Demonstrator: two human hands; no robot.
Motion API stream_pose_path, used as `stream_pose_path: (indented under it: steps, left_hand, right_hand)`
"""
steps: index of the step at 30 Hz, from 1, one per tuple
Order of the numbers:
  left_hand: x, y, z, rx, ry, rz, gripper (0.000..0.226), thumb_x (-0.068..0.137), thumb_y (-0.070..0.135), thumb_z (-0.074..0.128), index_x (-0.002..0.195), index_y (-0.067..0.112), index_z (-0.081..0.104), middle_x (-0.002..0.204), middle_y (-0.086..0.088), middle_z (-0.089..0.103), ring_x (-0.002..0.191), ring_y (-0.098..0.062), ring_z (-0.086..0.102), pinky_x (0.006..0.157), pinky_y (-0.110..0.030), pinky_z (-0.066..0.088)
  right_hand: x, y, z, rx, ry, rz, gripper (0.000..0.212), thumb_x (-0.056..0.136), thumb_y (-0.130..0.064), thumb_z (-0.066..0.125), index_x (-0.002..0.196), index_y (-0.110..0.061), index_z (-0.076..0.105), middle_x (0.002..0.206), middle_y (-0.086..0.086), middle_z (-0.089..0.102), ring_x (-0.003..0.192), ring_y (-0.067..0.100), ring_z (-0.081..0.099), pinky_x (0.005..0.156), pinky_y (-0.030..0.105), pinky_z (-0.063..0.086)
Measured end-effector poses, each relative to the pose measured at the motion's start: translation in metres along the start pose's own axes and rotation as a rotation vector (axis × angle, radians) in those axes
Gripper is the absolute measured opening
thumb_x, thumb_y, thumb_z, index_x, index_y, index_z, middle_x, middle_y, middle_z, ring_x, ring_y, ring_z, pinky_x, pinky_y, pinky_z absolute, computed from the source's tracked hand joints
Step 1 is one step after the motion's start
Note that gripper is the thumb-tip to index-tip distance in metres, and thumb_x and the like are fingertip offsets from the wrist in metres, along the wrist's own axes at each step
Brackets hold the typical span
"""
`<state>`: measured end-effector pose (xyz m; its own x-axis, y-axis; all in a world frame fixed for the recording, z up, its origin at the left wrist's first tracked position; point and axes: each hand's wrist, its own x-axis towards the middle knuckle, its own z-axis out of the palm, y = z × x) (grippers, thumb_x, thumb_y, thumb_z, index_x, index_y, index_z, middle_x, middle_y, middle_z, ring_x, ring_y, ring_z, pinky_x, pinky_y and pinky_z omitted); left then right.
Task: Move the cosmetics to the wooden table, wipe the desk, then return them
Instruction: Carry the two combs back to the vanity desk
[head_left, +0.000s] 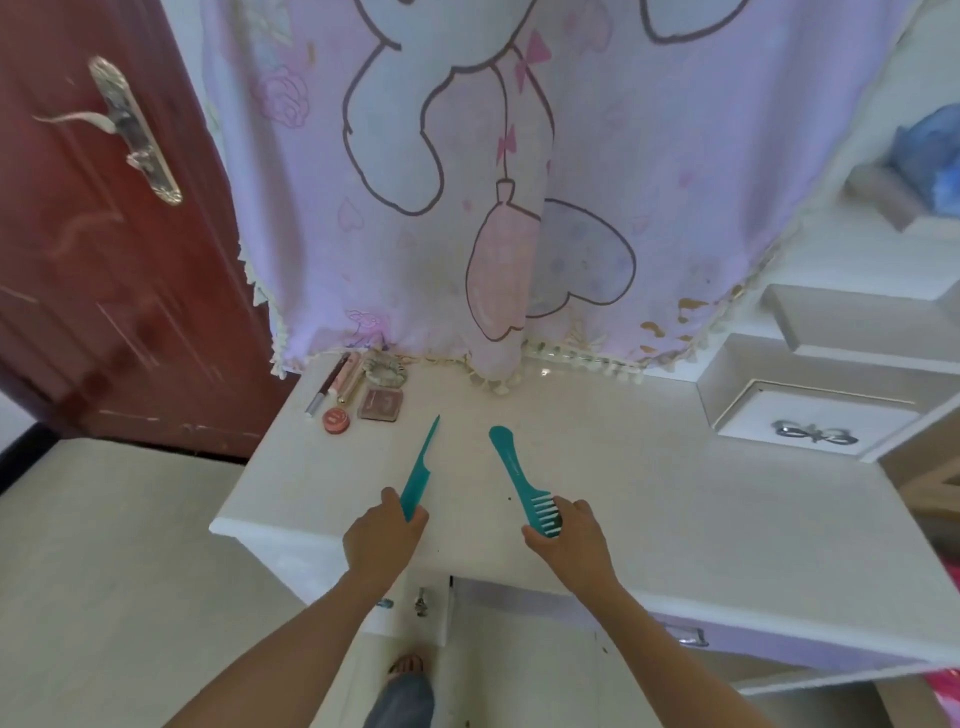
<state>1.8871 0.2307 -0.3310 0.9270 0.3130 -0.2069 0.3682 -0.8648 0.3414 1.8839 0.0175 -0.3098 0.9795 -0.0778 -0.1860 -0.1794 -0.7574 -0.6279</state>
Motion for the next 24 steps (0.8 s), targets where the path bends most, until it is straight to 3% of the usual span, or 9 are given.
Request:
stream_pose_path:
  steps: [10,14,17,19,21,23,24]
  left_hand:
    - [0.103,0.013,-0.012,0.144,-0.085,0.094,0.026,0.09,0.04,0.038,0.091,0.014,0.04,0.075,0.003,0.05,0.067,-0.018,0.053,0.05,-0.025,0.034]
    - [0.12,0.004,-0.013,0.206,-0.096,0.14,0.044,0.09,0.051,0.036,0.111,0.013,0.043,0.078,0.003,0.05,0.066,-0.016,0.051,0.051,-0.025,0.037]
    - [0.125,-0.005,-0.018,0.221,-0.108,0.157,0.049,0.089,0.058,0.032,0.11,0.015,0.044,0.071,0.006,0.047,0.065,-0.015,0.052,0.049,-0.024,0.035]
    - [0.126,-0.017,-0.022,0.198,-0.063,0.168,0.044,0.091,0.055,0.03,0.104,0.016,0.045,0.068,0.007,0.041,0.069,-0.015,0.053,0.047,-0.023,0.03]
    - [0.125,-0.036,-0.027,0.175,0.04,0.218,0.036,0.091,0.049,0.039,0.098,0.016,0.051,0.076,0.005,0.047,0.073,-0.015,0.055,0.049,-0.023,0.033]
    - [0.124,-0.062,-0.023,0.187,0.219,0.317,0.026,0.081,0.04,0.053,0.08,0.016,0.062,0.074,0.003,0.059,0.063,-0.014,0.057,0.046,-0.023,0.038]
    - [0.124,-0.075,-0.018,0.19,0.272,0.348,0.025,0.075,0.037,0.051,0.072,0.017,0.064,0.07,0.002,0.062,0.059,-0.014,0.057,0.043,-0.023,0.04]
  right_hand:
    - [0.069,-0.035,-0.01,-0.109,0.027,0.001,0.037,0.081,-0.03,0.064,0.111,-0.011,0.053,0.092,0.0,0.045,0.065,0.007,0.048,0.052,0.006,0.034]
    - [0.09,-0.055,0.011,-0.119,-0.013,0.02,0.036,0.081,-0.03,0.063,0.109,-0.01,0.054,0.093,0.001,0.044,0.065,0.008,0.048,0.056,0.012,0.037]
    - [0.103,-0.072,0.029,-0.097,-0.038,0.027,0.034,0.08,-0.03,0.064,0.108,-0.011,0.054,0.095,0.002,0.047,0.065,0.008,0.048,0.053,0.009,0.035]
    - [0.112,-0.082,0.043,-0.067,-0.042,0.031,0.033,0.08,-0.029,0.064,0.106,-0.01,0.055,0.096,0.005,0.051,0.064,0.006,0.047,0.053,0.01,0.036]
    - [0.117,-0.093,0.057,-0.041,-0.047,0.058,0.034,0.08,-0.027,0.064,0.107,-0.01,0.054,0.093,0.003,0.047,0.063,0.006,0.046,0.057,0.017,0.038]
    - [0.122,-0.106,0.072,-0.025,-0.063,0.099,0.036,0.081,-0.026,0.063,0.109,-0.009,0.05,0.092,0.002,0.041,0.065,0.011,0.048,0.063,0.025,0.045]
    - [0.124,-0.112,0.08,-0.023,-0.071,0.114,0.037,0.081,-0.025,0.062,0.111,-0.009,0.048,0.094,0.003,0.04,0.067,0.014,0.05,0.065,0.029,0.048]
